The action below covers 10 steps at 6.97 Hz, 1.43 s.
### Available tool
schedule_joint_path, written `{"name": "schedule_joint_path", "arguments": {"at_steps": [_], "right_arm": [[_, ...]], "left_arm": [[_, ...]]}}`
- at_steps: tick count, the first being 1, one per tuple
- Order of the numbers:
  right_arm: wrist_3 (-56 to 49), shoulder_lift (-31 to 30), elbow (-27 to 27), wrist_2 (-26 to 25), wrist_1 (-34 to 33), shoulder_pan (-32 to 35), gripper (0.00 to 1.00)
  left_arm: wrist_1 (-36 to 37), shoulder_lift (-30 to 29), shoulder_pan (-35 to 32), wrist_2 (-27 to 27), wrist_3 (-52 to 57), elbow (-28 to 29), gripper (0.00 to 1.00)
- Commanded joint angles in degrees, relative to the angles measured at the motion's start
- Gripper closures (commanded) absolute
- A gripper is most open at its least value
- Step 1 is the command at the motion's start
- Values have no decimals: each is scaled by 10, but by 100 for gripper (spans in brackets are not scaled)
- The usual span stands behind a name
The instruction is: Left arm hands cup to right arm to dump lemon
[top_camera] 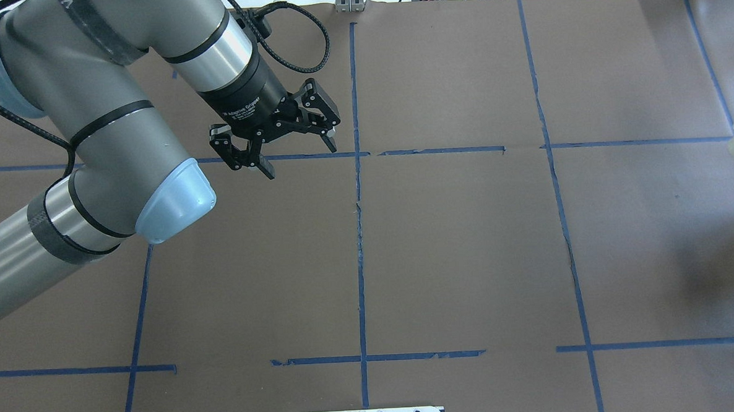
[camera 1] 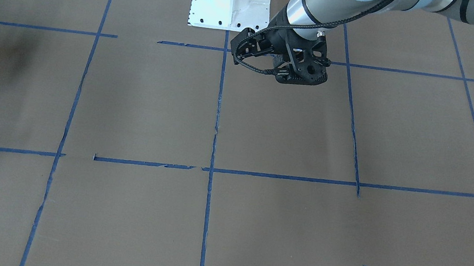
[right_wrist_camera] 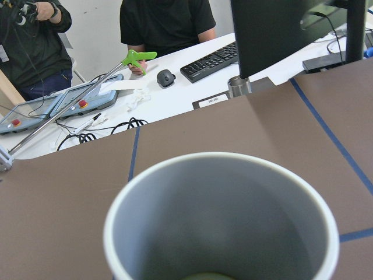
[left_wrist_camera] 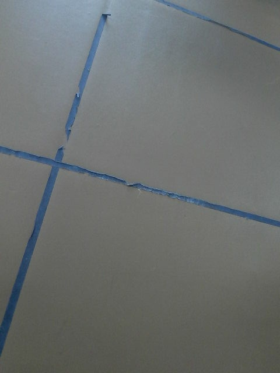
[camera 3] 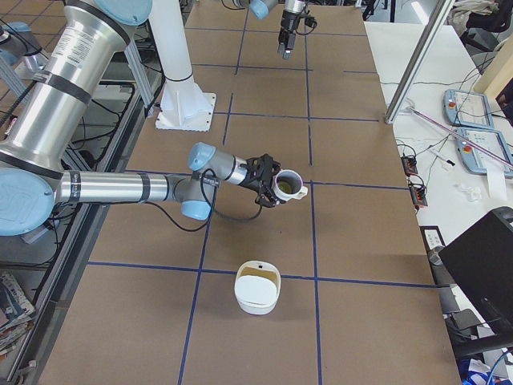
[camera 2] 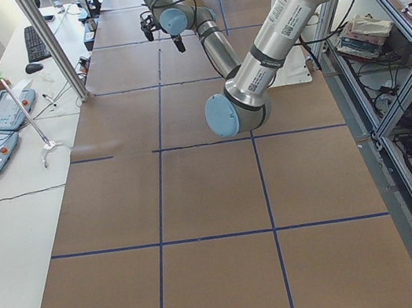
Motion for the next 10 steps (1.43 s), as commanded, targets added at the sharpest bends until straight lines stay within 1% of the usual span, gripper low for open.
{"name": "schedule_joint_path", "arguments": {"at_steps": [1, 2, 3, 4, 6, 7, 8, 9, 10], "right_arm": [[91, 6, -176, 176, 199, 175, 97], [164, 8, -185, 250, 221, 235, 97], [243, 12, -178, 260, 223, 248, 96], [318, 26, -183, 259, 224, 248, 96], [456, 39, -190, 255, 252, 248, 96], [506, 56, -211, 254, 264, 248, 96], [571, 74, -257, 247, 322, 248, 96], [642, 96, -312, 226, 398, 248, 96], [692, 97, -313, 226, 410, 257, 96]], "left_arm": [[1, -1, 0, 15, -3, -2, 0], [1, 0, 0, 17, -14, -4, 0], [1, -1, 0, 17, -17, -8, 0], [1, 0, 0, 17, -19, -15, 0], [1, 4, 0, 17, -22, -18, 0], [0, 5, 0, 17, -21, -18, 0], [0, 5, 0, 17, -21, -18, 0], [0, 5, 0, 17, -21, -19, 0], [0, 5, 0, 17, -21, -19, 0]]}}
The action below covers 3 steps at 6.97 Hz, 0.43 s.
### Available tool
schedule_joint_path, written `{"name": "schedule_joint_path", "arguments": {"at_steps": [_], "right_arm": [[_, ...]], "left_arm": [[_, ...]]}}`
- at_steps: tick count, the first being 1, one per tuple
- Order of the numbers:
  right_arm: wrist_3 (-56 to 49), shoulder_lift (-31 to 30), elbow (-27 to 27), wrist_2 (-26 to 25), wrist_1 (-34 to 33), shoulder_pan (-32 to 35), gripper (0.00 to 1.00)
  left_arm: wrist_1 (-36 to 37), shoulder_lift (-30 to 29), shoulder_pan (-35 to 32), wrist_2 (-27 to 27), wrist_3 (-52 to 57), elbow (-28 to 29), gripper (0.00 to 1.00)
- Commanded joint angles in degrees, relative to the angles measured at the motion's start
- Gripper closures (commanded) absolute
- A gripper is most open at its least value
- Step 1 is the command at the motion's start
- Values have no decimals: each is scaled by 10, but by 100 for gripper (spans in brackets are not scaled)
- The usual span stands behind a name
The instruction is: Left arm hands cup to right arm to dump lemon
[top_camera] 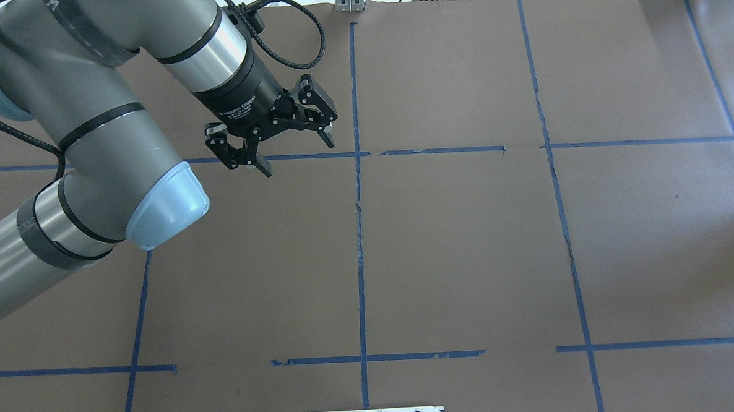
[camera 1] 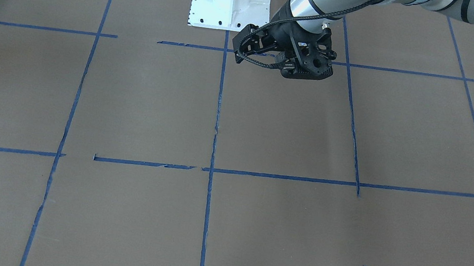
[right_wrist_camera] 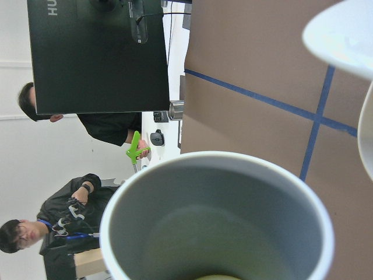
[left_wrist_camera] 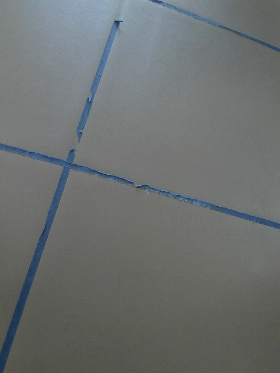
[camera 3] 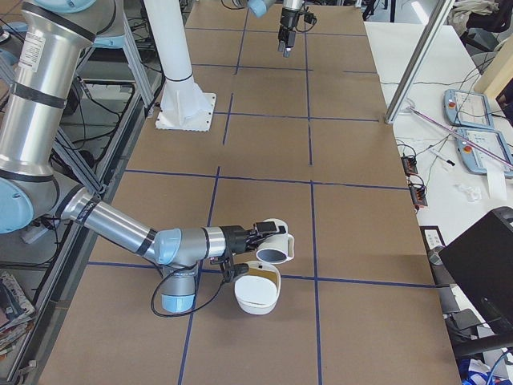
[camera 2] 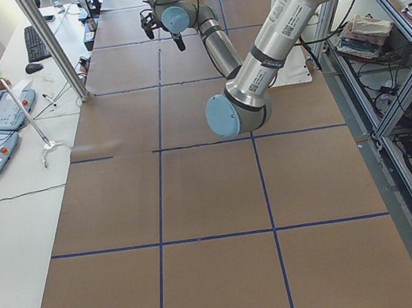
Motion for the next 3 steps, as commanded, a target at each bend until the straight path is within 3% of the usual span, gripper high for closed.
{"name": "schedule_joint_path", "arguments": {"at_steps": [1, 3], "right_arm": [[122, 2, -39, -12, 83, 7, 96], [246, 12, -84, -52, 139, 7, 96]], "left_arm": [[1, 0, 0, 0, -1, -6, 0], [1, 0, 0, 1, -1, -8, 0]]}}
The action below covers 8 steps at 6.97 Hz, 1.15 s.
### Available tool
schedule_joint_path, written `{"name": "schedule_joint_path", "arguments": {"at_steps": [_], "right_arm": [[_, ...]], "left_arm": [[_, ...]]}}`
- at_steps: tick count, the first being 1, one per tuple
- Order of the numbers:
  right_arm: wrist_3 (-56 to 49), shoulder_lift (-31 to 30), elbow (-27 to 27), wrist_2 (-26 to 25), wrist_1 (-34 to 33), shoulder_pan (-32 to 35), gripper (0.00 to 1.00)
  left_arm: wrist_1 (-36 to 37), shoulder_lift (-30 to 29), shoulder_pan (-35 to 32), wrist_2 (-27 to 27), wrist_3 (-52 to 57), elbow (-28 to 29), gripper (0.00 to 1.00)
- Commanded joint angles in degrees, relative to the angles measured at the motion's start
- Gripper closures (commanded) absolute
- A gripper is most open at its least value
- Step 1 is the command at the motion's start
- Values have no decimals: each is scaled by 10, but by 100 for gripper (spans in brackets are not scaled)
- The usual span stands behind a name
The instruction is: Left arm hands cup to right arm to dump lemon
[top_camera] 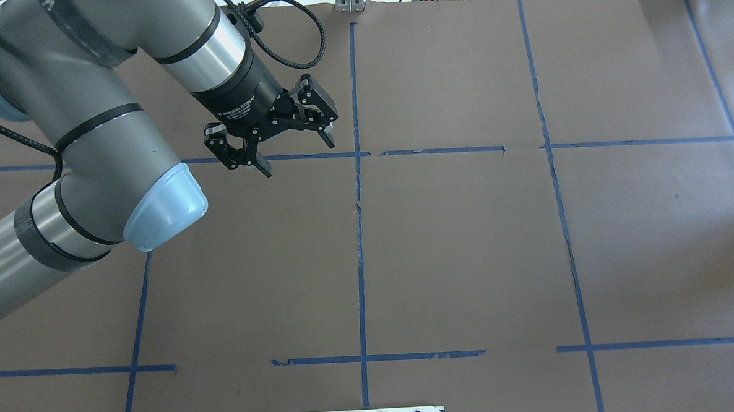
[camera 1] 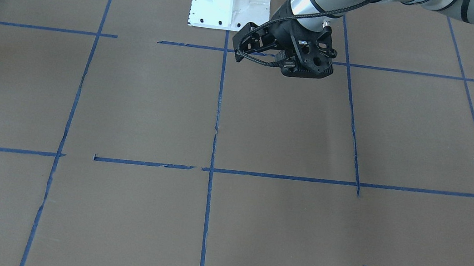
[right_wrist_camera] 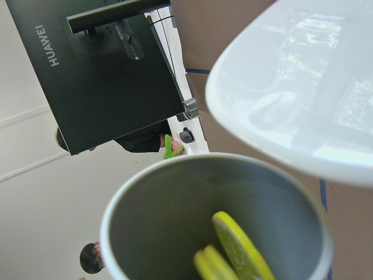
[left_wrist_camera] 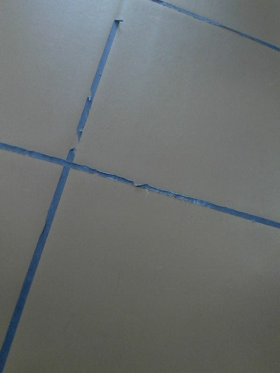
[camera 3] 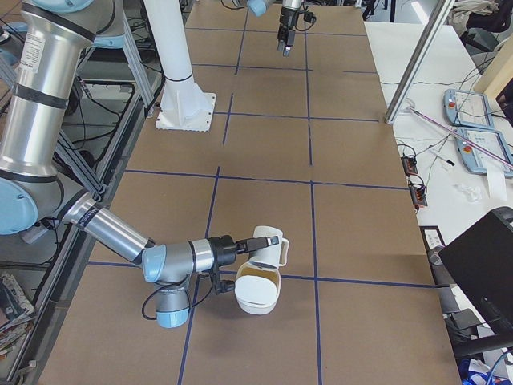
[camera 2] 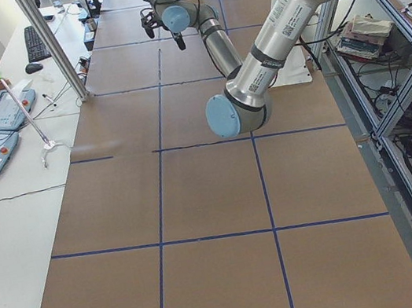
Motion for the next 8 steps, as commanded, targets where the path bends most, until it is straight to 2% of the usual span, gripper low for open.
{"name": "schedule_joint_path", "arguments": {"at_steps": [1, 4, 8], "right_arm": [[118, 6, -20, -23, 32, 0, 96], [232, 7, -19, -34, 57, 0, 96], [324, 21, -20, -49, 69, 0, 95]], "left_arm": [[0, 0, 0, 1, 0, -3, 0], [0, 0, 0, 1, -7, -7, 0], [3, 0, 1, 2, -12, -17, 0]]}}
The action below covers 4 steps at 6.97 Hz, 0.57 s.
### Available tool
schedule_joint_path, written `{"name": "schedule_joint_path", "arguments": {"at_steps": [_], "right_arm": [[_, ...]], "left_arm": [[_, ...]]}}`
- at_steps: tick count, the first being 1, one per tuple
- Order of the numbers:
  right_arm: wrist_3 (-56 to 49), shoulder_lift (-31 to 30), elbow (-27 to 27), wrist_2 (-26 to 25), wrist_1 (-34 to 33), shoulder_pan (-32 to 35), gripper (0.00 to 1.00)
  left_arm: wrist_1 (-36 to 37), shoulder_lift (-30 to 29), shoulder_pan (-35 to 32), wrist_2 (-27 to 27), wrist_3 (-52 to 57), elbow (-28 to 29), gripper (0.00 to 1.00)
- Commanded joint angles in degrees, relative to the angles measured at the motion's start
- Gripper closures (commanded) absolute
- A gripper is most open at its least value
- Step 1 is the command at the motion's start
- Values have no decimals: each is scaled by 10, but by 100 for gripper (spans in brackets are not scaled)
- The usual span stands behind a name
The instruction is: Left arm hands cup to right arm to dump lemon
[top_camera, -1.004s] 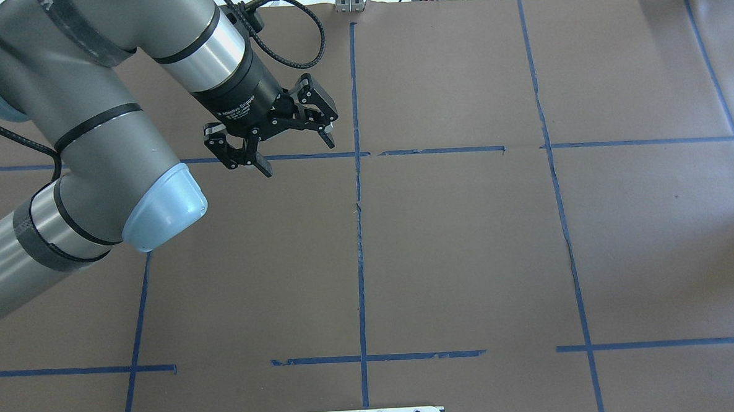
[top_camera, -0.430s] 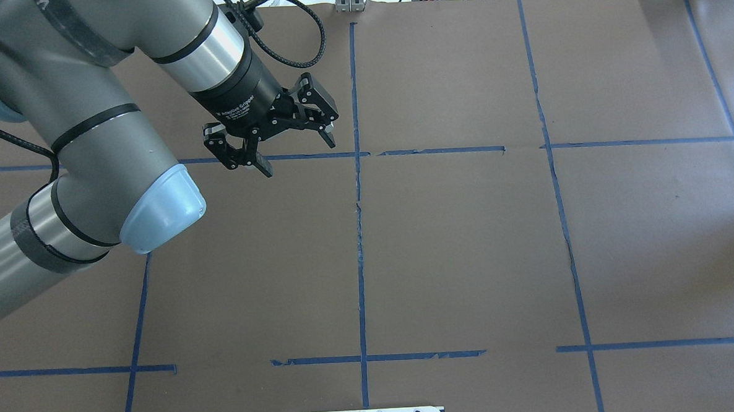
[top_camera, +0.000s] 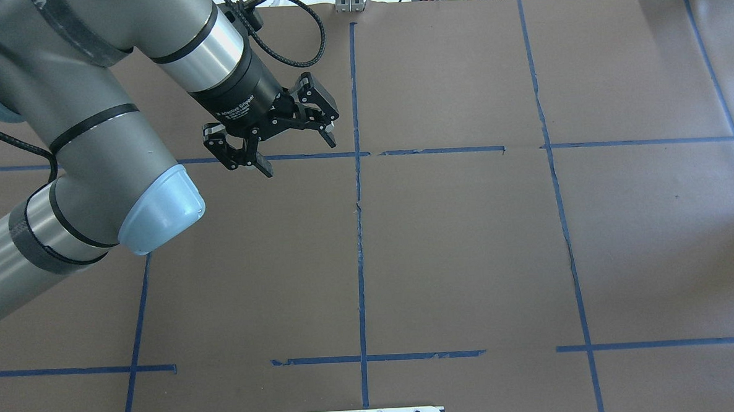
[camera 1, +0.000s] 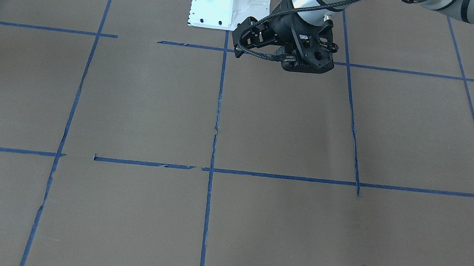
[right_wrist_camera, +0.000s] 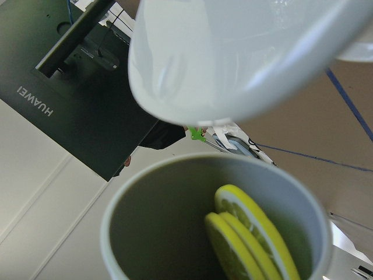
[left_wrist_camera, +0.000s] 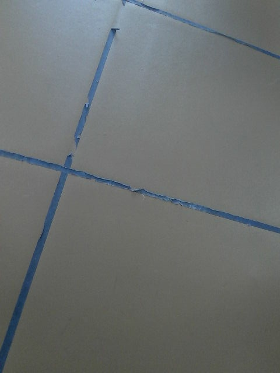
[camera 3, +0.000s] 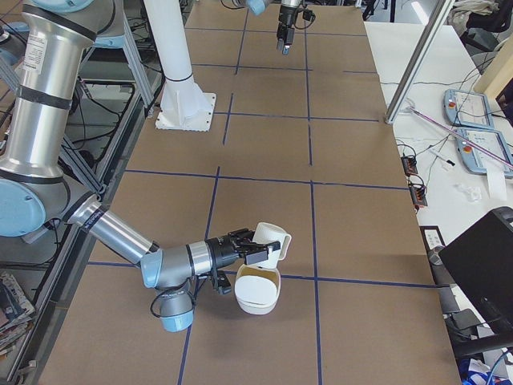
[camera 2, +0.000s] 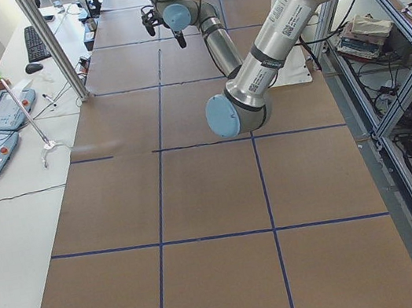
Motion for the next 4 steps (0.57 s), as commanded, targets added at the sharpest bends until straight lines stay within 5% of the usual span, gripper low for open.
{"name": "schedule_joint_path", "arguments": {"at_steps": [1, 4], "right_arm": [[62, 2, -2, -18, 15, 0, 96], [155, 1, -8, -23, 47, 0, 96]], "left_arm": [[3, 0, 0, 1, -3, -6, 0], [5, 1, 0, 2, -4, -8, 0]]}}
